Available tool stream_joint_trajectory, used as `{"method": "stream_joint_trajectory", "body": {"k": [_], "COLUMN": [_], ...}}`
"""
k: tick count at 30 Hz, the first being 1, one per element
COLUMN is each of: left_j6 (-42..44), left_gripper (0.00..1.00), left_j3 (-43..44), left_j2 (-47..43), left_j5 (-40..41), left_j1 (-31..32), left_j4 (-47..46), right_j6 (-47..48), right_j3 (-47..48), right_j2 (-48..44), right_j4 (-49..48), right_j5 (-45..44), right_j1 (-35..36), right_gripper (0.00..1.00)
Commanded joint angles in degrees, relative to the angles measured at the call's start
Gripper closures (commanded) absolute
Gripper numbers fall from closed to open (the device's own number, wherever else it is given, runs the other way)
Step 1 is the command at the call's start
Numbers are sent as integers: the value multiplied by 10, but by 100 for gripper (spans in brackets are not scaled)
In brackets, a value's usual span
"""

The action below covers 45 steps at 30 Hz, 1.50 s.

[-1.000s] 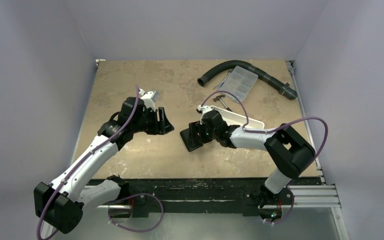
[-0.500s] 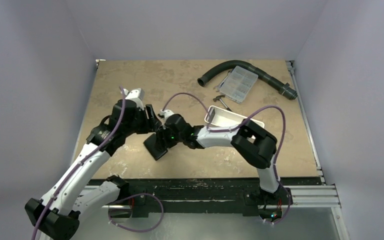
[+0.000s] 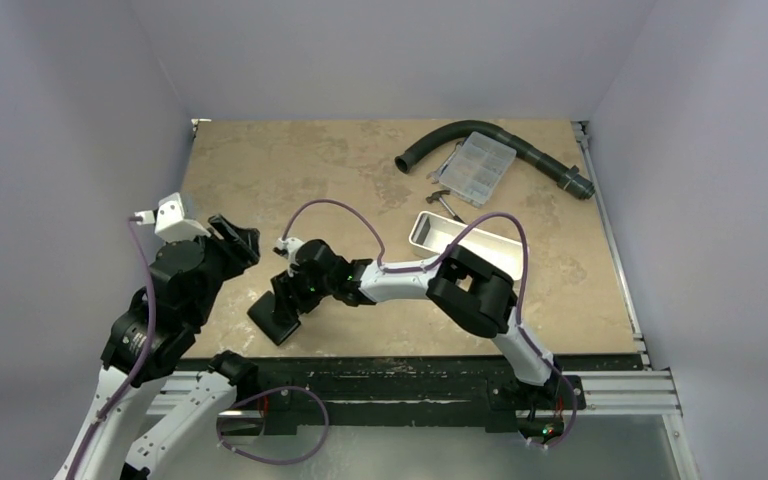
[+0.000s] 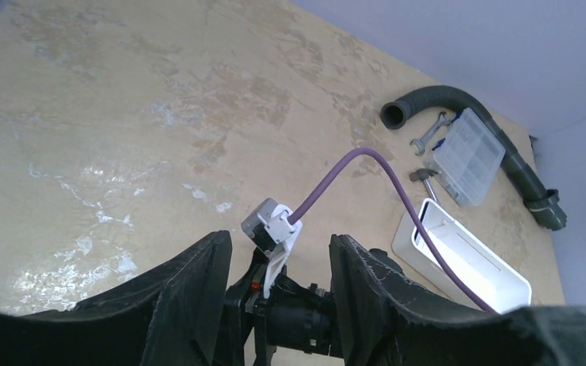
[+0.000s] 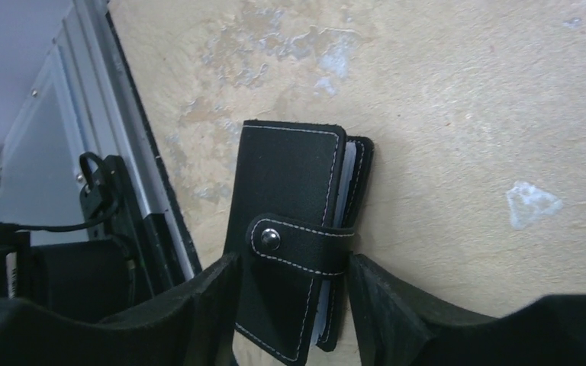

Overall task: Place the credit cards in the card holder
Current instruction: Move the card holder to the corner of the board, then reset both arms

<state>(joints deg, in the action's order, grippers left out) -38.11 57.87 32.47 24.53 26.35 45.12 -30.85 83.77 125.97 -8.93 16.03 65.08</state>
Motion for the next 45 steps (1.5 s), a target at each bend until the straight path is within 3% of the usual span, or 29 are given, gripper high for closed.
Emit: {"method": "stream_joint_trajectory", "body": {"k": [1,10,15,20,28,37,45], "left_j6": [-12,15,80,127,139,173,175], "left_gripper": [46,46,45,44,37,30,29], "left_j3": [20,19,75,149,157,224,232], "left_j2": [-10,6,25,49,38,66,71], "left_j5": [42,29,1,-41,-103,-112,-116], "left_j1": [-1,-1,-1,-1,-1,-1,-1], "left_j4": [0,-27,-70,-120,-250,-250,-243], "right_j6": [0,70,84,140,218,280,269], "right_j3": [-3,-70,-132,-95,22,59,2], "right_j2": [-50,-205,-377,-530,-675,-790,-858], "right_j4": [-57,86,172,286,377,347,300], "right_j5": [40,-164,-240,-356,-498,-554,-566], "right_j1": [3,-25,-81,-88,-88,-88,-88], "right_gripper": [38,14,8,3,1,1,1]}}
